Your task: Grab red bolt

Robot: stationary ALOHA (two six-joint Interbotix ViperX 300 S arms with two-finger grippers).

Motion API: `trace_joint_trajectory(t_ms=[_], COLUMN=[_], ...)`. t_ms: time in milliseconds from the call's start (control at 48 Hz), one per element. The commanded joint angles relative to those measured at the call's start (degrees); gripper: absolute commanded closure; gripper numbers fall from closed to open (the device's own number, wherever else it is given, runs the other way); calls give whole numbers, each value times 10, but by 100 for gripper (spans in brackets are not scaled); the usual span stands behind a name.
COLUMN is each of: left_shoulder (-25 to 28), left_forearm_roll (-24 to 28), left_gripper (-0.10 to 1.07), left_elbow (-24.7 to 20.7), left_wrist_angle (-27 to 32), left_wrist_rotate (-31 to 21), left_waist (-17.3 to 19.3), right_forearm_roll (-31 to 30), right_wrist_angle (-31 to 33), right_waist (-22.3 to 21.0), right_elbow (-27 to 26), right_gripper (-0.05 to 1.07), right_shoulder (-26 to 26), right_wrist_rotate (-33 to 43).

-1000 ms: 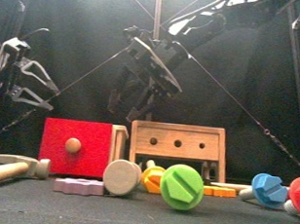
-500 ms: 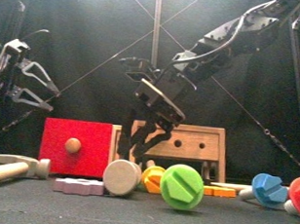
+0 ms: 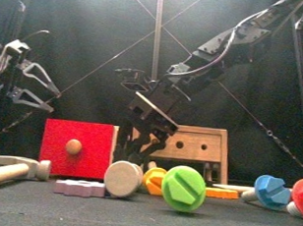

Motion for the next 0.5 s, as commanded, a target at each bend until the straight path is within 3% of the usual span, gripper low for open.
trace_joint_trajectory(t_ms=[0, 479], left_shoulder=[1, 1], left_forearm_roll=[3, 3], left_gripper=[13, 13], left_elbow=[-11, -9], left_wrist_angle=[-2, -2], left_wrist_rotate=[2, 2], left_waist=[2, 3], right_forearm_roll=[-2, 8], right_wrist_angle=[-3, -4], right_waist=[-4, -6], right_elbow=[-17, -29], right_gripper=[13, 13], right_shoulder=[-7, 21], right_wrist_rotate=[0, 0])
